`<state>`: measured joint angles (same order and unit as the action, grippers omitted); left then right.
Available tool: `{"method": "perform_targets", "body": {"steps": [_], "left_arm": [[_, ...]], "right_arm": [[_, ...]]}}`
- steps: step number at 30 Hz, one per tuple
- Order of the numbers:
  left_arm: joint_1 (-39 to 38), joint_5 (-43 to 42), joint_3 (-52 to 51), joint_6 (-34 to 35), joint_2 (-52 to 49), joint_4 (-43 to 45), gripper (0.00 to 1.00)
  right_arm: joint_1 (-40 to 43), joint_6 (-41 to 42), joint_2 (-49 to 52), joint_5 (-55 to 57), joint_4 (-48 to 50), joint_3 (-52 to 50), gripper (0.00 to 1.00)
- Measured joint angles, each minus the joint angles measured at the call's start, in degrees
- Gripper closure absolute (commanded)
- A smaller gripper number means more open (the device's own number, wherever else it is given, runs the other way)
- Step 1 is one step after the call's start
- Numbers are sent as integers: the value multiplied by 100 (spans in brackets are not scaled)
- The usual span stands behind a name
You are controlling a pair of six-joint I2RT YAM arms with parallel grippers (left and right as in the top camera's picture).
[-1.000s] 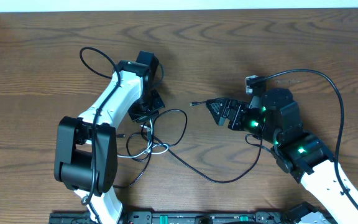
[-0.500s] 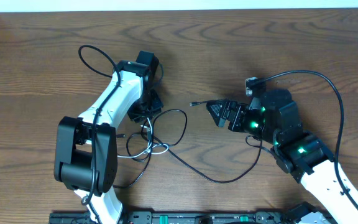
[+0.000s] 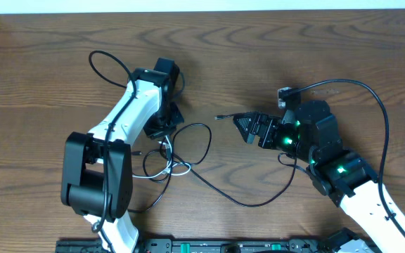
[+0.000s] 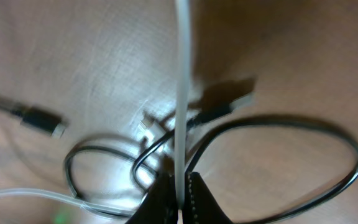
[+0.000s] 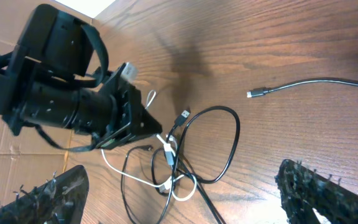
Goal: Untangle cables
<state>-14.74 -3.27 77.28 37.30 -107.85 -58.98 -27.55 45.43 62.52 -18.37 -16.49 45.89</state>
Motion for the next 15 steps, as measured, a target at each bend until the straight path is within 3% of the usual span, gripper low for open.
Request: {"method": "perform_targets", "body": {"steps": [5,6,15], "left_arm": [[0,-396,138,0,592,-7,93],[0,-555,177,4,857,125,93],[-2,-2135,415,83,3451,1786,93]], "right_arm": [[0,-2,0,0,0,0,5],[0,0,0,0,-2,0,1],[0,-2,0,-68,-2,0,1]]}}
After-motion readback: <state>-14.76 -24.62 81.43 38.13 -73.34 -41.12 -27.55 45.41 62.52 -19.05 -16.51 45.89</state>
